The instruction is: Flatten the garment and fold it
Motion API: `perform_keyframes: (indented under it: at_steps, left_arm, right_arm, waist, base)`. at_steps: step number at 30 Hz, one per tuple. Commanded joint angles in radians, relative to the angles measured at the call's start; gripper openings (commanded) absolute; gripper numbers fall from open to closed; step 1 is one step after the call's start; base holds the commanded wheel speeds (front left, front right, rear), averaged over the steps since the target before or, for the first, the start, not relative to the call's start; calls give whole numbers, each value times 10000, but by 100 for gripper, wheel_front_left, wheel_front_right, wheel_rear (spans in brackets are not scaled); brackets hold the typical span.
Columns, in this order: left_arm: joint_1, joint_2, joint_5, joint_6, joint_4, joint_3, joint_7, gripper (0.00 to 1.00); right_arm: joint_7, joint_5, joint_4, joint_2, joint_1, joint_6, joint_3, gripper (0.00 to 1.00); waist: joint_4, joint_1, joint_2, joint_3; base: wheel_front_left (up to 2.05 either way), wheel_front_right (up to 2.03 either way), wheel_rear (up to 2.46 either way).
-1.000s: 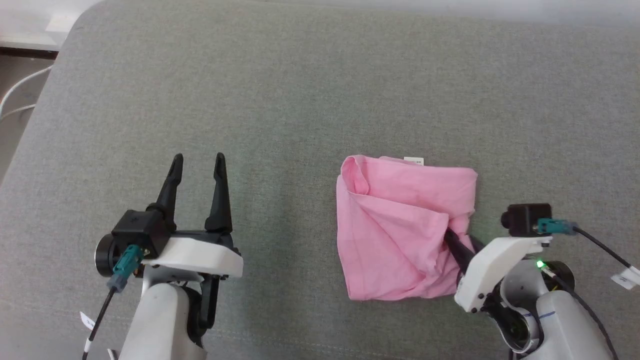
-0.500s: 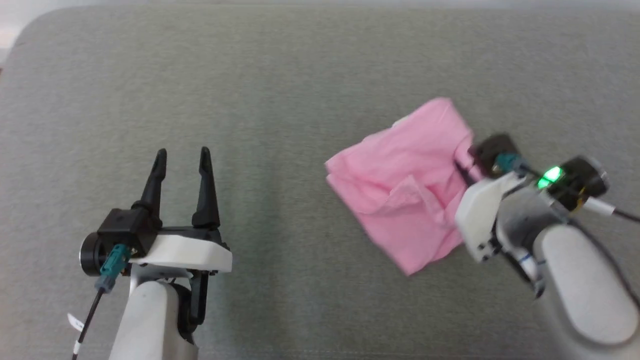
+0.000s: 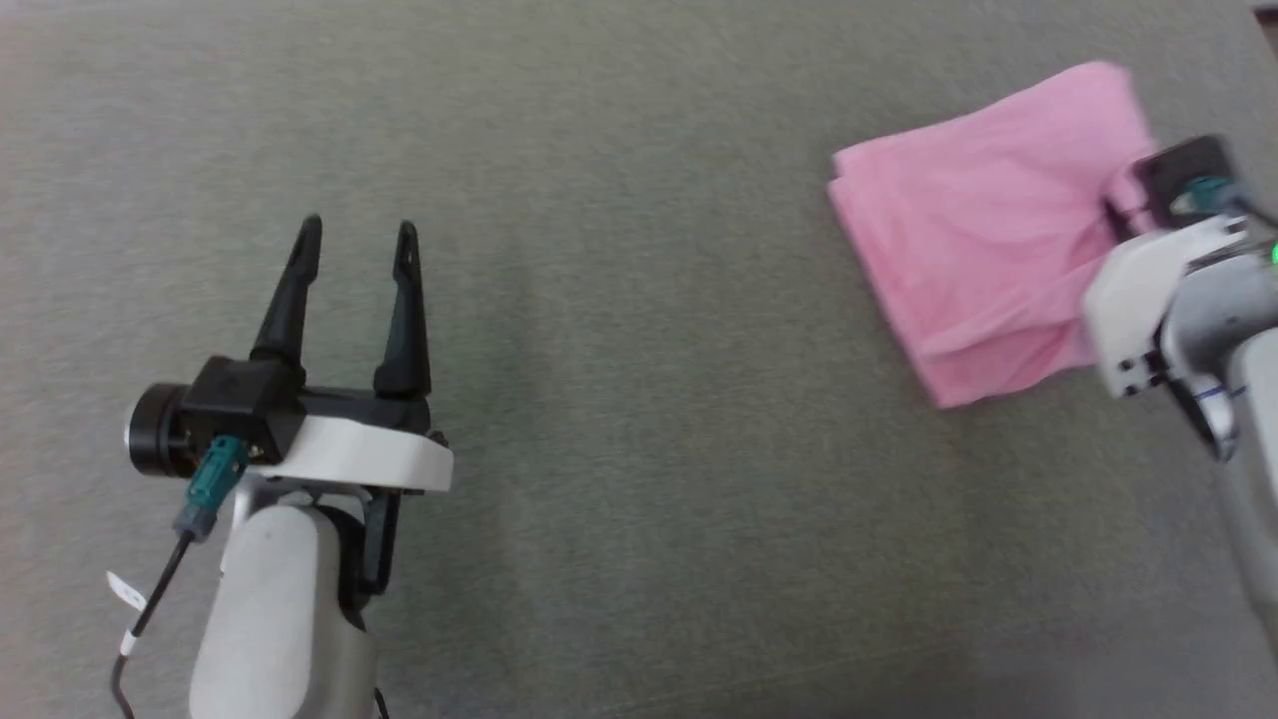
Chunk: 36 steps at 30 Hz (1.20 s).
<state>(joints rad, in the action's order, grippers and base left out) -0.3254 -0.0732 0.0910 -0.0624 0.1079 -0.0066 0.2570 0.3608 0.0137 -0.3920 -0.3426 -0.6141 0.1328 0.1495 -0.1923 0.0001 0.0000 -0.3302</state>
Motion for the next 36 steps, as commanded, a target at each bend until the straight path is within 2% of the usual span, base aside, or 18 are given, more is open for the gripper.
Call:
perform_keyframes:
  at_steps: [1, 10, 17, 23, 24, 25, 31, 36]
  left_arm:
    - [-179, -120, -150, -81, -74, -23, 47, 100]
    - [-824, -685, -493, -183, -323, -159, 37, 100]
    - [-1219, -890, -562, -213, -534, -311, -109, 100]
    - [-1186, -896, -481, -128, -499, -308, -81, 100]
    - [-1161, -873, -446, -103, -455, -295, -68, 100]
    - [-1137, -837, -408, -65, -409, -275, -51, 100]
    - [-877, -476, -34, 48, 46, -229, 30, 100]
    - [-396, -191, 311, 94, 222, -152, 43, 100]
  right_arm:
    - [-217, 95, -248, -71, -304, -21, -188, 0]
    - [-1677, 716, -2232, -547, -1708, -21, -1550, 0]
    - [-2752, 1251, -3530, -919, -2586, -21, -2245, 0]
    - [-3113, 1879, -4274, -760, -2954, -21, -3297, 2]
    - [-3169, 1957, -4357, -716, -2959, -21, -3436, 36]
    - [-3247, 2001, -4446, -712, -2967, -21, -3567, 100]
    - [-4084, 2123, -4500, -697, -2662, -21, -4136, 100]
    - [-5028, 1420, -4046, -389, -1916, -21, -4301, 100]
  waist:
    - [-939, -1, 0, -909]
    - [-1411, -1, 0, -2128]
    - [-1112, -1, 0, -2772]
    - [-822, -1, 0, -2740]
    - [-765, -1, 0, -2659]
    - [-699, -1, 0, -2564]
    - [-170, -1, 0, -1527]
    - [405, -1, 0, -374]
  base:
    - [0, 0, 0]
    - [0, 0, 0]
    - [0, 0, 0]
    - [0, 0, 0]
    - [0, 0, 0]
    - [0, 0, 0]
    - [0, 0, 0]
    - [0, 0, 0]
